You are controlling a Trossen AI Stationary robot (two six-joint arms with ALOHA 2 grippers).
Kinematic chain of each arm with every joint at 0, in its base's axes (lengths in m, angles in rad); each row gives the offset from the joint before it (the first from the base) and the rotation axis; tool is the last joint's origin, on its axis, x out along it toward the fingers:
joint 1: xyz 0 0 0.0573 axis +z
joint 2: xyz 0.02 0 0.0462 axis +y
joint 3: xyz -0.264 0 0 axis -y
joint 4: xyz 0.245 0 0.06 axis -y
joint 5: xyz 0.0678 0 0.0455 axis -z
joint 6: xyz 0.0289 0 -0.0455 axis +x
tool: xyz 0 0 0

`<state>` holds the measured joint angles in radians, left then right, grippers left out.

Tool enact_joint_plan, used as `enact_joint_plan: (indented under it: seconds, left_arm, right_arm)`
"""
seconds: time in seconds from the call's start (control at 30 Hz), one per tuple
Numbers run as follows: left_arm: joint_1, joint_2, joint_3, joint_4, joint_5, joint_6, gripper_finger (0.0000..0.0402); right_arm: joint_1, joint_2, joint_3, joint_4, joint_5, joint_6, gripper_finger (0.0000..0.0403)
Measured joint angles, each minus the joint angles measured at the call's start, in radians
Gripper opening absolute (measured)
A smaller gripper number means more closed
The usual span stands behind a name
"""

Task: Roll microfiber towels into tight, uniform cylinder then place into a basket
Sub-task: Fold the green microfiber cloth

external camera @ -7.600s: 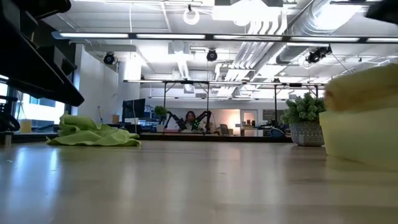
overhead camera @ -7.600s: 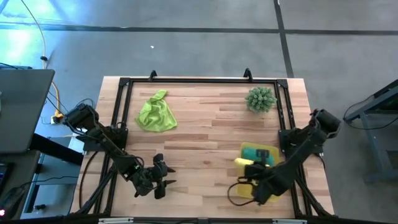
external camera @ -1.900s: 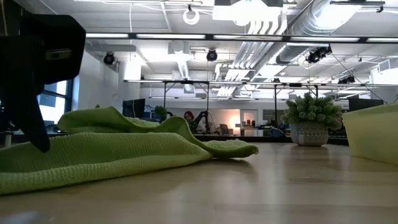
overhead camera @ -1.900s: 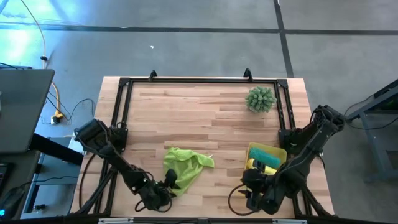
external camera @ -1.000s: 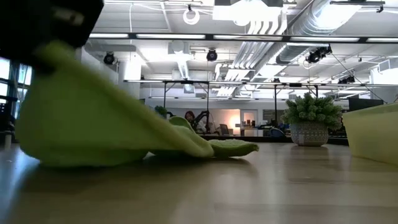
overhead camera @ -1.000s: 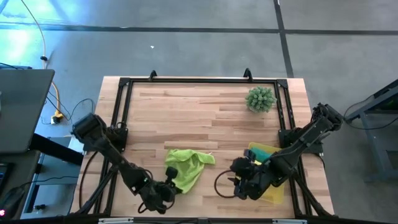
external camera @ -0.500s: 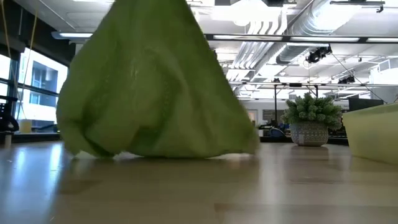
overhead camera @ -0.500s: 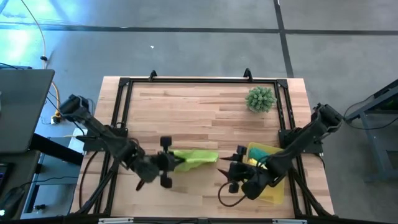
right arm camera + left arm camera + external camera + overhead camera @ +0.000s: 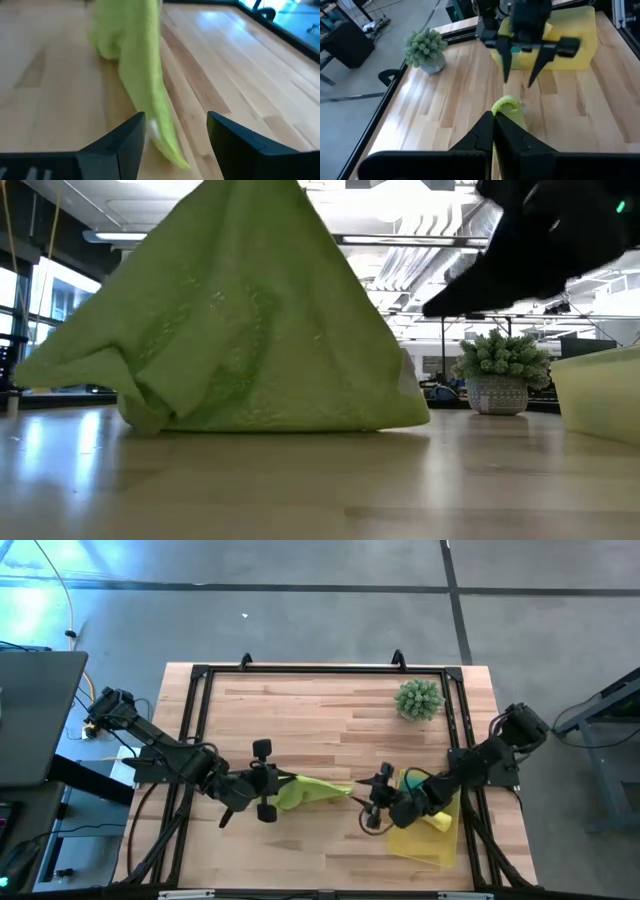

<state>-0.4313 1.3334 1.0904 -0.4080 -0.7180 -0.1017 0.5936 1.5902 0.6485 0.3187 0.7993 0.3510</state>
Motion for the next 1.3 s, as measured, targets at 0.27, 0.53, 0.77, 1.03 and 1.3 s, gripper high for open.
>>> enact_joint_plan:
  seconds: [0.27, 0.53, 0.77, 1.03, 1.3]
  left_arm:
    - [0.006, 0.000, 0.000, 0.000, -0.023, -0.036, 0.0000]
    - [0.006, 0.001, 0.000, 0.000, -0.027, -0.037, 0.0000]
    - [0.006, 0.001, 0.000, 0.000, -0.027, -0.037, 0.0000]
    - [0.006, 0.001, 0.000, 0.001, -0.028, -0.037, 0.0000]
    - [0.005, 0.001, 0.000, -0.049, -0.051, -0.080, 0.0000]
  right_arm:
    - [-0.089, 0.000, -0.042, 0.006, -0.149, 0.007, 0.0203]
    - [-0.142, 0.103, -0.038, 0.093, -0.228, -0.085, 0.0203]
    - [-0.188, 0.158, -0.012, 0.082, -0.251, -0.099, 0.0202]
    - [-0.214, 0.193, -0.007, 0.079, -0.344, -0.041, 0.0145]
    - [-0.185, 0.187, 0.018, 0.048, -0.339, -0.042, 0.0009]
